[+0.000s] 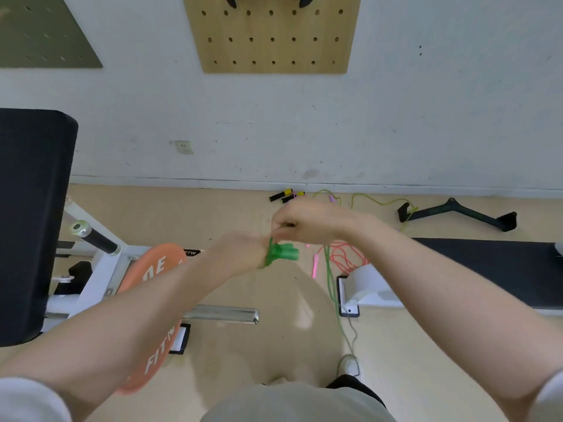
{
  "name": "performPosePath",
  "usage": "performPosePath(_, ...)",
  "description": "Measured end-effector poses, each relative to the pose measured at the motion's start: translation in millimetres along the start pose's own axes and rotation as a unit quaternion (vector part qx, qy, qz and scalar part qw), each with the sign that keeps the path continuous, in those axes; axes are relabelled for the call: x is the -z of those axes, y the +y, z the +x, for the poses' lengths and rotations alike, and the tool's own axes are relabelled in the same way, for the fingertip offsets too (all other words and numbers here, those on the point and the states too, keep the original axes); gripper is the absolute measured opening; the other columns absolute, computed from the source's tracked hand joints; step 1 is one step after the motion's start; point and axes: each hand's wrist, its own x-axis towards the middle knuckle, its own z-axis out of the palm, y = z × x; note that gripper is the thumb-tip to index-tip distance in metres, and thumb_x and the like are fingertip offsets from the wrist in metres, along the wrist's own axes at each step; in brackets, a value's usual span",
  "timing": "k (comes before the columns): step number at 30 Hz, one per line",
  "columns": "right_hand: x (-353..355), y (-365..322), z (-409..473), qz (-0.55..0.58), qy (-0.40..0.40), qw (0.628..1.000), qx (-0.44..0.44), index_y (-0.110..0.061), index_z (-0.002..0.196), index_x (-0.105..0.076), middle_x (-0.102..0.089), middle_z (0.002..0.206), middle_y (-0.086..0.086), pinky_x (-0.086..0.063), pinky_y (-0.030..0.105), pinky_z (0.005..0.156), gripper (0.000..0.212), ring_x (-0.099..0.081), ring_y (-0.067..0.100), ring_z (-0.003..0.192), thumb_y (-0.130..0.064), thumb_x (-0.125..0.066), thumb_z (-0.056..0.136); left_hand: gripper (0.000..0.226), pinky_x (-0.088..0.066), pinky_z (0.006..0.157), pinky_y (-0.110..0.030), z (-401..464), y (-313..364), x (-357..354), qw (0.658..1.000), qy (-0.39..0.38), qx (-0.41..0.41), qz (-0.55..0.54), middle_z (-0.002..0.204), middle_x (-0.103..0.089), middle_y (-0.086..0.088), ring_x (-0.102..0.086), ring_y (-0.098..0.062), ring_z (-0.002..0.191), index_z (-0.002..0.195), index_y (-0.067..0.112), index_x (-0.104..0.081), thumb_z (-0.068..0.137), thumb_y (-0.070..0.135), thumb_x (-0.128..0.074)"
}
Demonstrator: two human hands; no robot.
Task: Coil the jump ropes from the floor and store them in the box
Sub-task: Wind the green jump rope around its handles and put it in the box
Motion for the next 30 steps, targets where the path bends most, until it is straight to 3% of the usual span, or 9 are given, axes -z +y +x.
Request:
performPosePath(3, 10, 24, -2, 0.120, 0.026, 0.992, -0.039, -0.023, 0.062, -0.059, -0.059, 0.067, 0.005, -0.039, 0.027, 0.058, 0.027, -0.046, 0.006, 0.054, -0.020, -0.055, 0.089, 0.021, -0.043, 0.067, -0.032, -17, 15, 12, 0.995, 0.027, -0.096, 0.005, 0.101, -0.057, -0.005, -0.059, -0.027, 0.091, 0.109, 0.014, -0.050, 0.089, 0.018, -0.047)
performPosePath(4, 11, 32, -4, 0.178, 0.037, 0.982, -0.051, -0.023, 0.063, -0.062, -0.062, 0.074, 0.016, -0.041, 0.031, 0.060, 0.026, -0.048, 0.019, 0.059, -0.023, -0.056, 0.088, 0.020, -0.042, 0.066, -0.032, -23, 15, 18, 0.994, 0.037, -0.105, -0.015, 0.098, -0.055, -0.005, -0.058, -0.027, 0.090, 0.108, 0.014, -0.049, 0.089, 0.019, -0.048)
performPosePath(5, 9, 39, -6, 0.232, 0.044, 0.970, -0.060, -0.024, 0.065, -0.066, -0.060, 0.076, 0.023, -0.040, 0.035, 0.059, 0.024, -0.043, 0.033, 0.062, -0.026, -0.056, 0.087, 0.019, -0.041, 0.064, -0.031, -28, 15, 24, 0.992, 0.051, -0.107, -0.036, 0.093, -0.053, -0.005, -0.058, -0.027, 0.089, 0.107, 0.014, -0.048, 0.089, 0.019, -0.048)
performPosePath(8, -2, 45, -11, 0.313, 0.053, 0.945, -0.075, -0.029, 0.065, -0.068, -0.049, 0.077, 0.025, -0.030, 0.032, 0.061, 0.023, -0.036, 0.024, 0.071, -0.028, -0.057, 0.086, 0.016, -0.032, 0.052, -0.022, -36, 8, 33, 0.982, 0.094, -0.123, -0.108, 0.084, -0.045, -0.001, -0.051, -0.022, 0.082, 0.104, 0.019, -0.044, 0.089, 0.018, -0.050)
performPosePath(14, -32, 32, -11, 0.365, 0.103, 0.920, -0.101, -0.023, 0.054, -0.052, -0.043, 0.042, -0.012, -0.029, 0.010, 0.046, 0.045, -0.036, 0.000, 0.038, 0.001, -0.041, 0.091, 0.012, -0.039, 0.059, -0.020, -33, -3, 29, 0.942, 0.120, -0.120, -0.289, 0.073, -0.051, 0.004, -0.050, -0.014, 0.067, 0.091, 0.026, -0.045, 0.090, 0.014, -0.048)
performPosePath(19, -66, 25, -7, 0.293, 0.109, 0.939, -0.140, -0.013, 0.081, -0.053, -0.035, 0.056, -0.002, -0.025, 0.020, 0.047, 0.023, -0.032, 0.001, 0.043, -0.011, -0.038, 0.098, 0.014, -0.032, 0.052, -0.025, -17, -7, 16, 0.941, 0.080, -0.059, -0.324, 0.066, -0.042, 0.004, -0.039, -0.011, 0.056, 0.081, 0.022, -0.044, 0.092, 0.013, -0.044)
performPosePath(25, -52, -1, -1, 0.020, -0.048, 0.980, -0.191, -0.006, 0.128, -0.046, -0.053, 0.122, 0.012, -0.033, 0.026, 0.072, 0.041, -0.052, 0.028, 0.108, 0.003, -0.029, 0.091, 0.021, -0.034, 0.062, -0.030, -1, -1, 2, 0.973, 0.096, 0.022, -0.210, 0.091, -0.050, -0.013, -0.046, -0.025, 0.075, 0.111, 0.001, -0.044, 0.093, 0.013, -0.044)
performPosePath(28, -52, -13, -3, -0.108, -0.105, 0.975, -0.162, -0.001, 0.116, -0.054, -0.059, 0.111, 0.015, -0.044, 0.035, 0.070, 0.035, -0.058, 0.033, 0.101, 0.005, -0.032, 0.089, 0.023, -0.036, 0.063, -0.031, 3, 0, -4, 0.988, 0.076, 0.050, -0.124, 0.094, -0.056, -0.016, -0.047, -0.027, 0.075, 0.112, 0.001, -0.045, 0.092, 0.013, -0.044)
performPosePath(30, -47, -14, -1, -0.147, -0.094, 0.976, -0.131, -0.005, 0.081, -0.056, -0.055, 0.078, 0.009, -0.040, 0.033, 0.057, 0.021, -0.055, 0.030, 0.077, 0.000, -0.037, 0.089, 0.025, -0.036, 0.064, -0.030, 1, 0, -11, 0.995, 0.046, 0.050, -0.077, 0.088, -0.057, -0.009, -0.048, -0.025, 0.076, 0.115, 0.005, -0.045, 0.091, 0.011, -0.044)
